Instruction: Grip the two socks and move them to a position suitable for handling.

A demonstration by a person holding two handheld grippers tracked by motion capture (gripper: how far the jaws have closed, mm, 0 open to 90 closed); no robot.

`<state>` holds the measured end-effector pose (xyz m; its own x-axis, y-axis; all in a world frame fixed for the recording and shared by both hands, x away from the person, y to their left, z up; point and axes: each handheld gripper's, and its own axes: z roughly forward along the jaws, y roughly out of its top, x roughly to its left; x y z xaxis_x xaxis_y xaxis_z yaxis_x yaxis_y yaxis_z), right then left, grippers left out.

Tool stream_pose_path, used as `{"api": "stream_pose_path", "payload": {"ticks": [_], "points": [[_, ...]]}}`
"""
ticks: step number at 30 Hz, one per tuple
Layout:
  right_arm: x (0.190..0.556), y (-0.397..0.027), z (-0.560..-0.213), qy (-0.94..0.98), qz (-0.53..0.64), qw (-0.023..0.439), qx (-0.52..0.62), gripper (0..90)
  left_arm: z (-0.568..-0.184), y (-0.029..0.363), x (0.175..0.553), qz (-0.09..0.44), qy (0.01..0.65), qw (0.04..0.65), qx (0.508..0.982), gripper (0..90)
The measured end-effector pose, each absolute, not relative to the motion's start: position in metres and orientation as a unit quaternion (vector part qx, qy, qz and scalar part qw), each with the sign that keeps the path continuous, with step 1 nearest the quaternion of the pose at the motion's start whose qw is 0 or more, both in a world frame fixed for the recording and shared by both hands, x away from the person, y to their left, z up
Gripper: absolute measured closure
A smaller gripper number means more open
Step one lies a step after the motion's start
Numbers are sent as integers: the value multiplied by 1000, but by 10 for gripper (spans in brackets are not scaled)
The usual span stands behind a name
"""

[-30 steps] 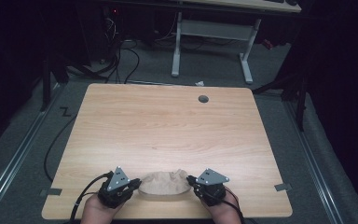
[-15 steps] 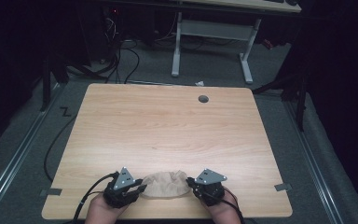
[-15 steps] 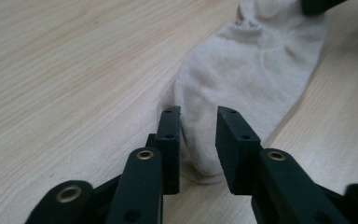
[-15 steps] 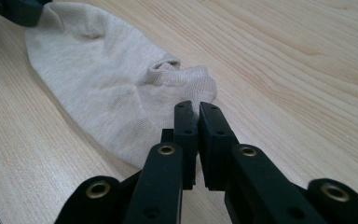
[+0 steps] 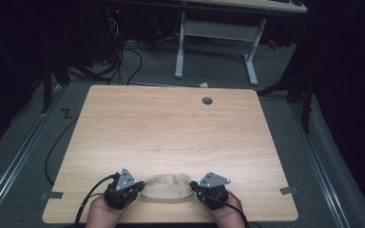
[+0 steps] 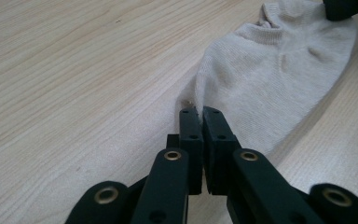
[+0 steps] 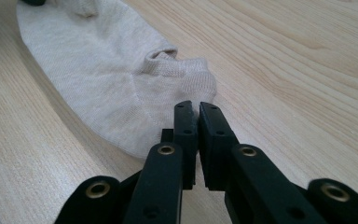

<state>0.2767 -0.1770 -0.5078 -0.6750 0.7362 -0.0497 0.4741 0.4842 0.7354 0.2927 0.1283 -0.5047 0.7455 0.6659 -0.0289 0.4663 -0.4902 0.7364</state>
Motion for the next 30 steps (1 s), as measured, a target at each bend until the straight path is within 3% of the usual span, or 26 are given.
{"api": "stream_pose_path", "payload": {"ticks": [6, 13, 22, 30], "points": [[282, -177, -517, 848, 335, 170, 374, 819, -515, 121, 294, 121, 339, 373, 855, 854], [282, -182, -513, 831, 359, 176, 387, 741, -505, 133, 297, 139, 336, 390, 846, 695], [291, -202, -508, 795, 383, 210, 421, 617, -497, 160, 312, 173, 362, 411, 819, 554], [310, -242, -514, 751, 376, 259, 477, 551, -500, 196, 336, 214, 410, 400, 791, 492]]}}
